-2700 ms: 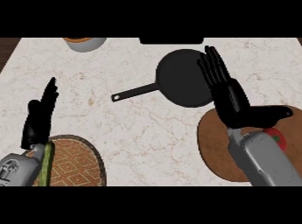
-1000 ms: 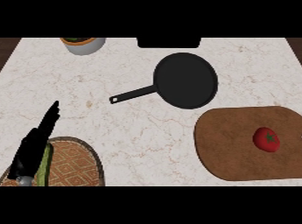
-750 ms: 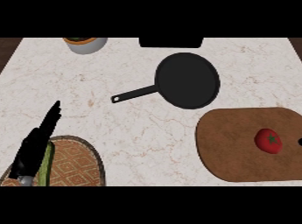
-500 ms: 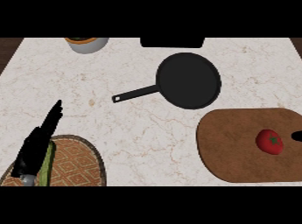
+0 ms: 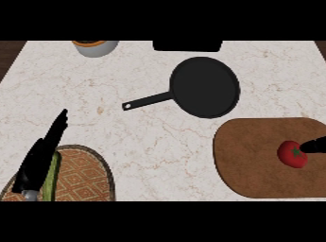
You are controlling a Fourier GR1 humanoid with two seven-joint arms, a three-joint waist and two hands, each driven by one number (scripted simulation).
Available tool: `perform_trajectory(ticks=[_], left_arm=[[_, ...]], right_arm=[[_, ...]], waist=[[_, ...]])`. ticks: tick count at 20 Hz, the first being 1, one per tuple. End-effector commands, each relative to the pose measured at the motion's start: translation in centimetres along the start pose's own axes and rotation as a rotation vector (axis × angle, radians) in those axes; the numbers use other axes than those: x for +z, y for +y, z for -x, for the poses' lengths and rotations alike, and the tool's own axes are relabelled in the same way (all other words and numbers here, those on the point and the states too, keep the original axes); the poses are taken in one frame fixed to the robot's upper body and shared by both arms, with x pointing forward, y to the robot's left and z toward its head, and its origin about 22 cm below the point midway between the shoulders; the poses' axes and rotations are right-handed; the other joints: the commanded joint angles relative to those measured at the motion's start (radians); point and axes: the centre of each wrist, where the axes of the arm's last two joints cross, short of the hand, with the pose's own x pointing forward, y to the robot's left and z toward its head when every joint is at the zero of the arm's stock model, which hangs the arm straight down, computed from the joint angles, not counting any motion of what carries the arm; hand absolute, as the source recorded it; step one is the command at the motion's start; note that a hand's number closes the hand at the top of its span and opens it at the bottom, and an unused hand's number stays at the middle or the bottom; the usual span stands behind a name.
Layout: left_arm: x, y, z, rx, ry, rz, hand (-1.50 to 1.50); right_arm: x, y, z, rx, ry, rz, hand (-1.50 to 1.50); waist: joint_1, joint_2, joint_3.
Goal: Pick the tomato from the cutting board and place it in the pan
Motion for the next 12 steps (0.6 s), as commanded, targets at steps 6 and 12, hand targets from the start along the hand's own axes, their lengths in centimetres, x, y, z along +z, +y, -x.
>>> perform_trajectory(ticks=[6,12], left_arm=[[-0.6,0.4,-0.4,0.015,0.001,0.001,0.0],[0.0,1.0,-0.4,0.013,-0.003,-0.012,0.0]], right_arm=[[-1.4,0.8,-2.5,0.059,0.149,-0.069,-1.5],[-3.5,2.7,-1.5,0.116,0.251,-0.101,-1.5]], waist=[[-0.015,-0.003,0.001],[-0.016,-0.004,0.0]])
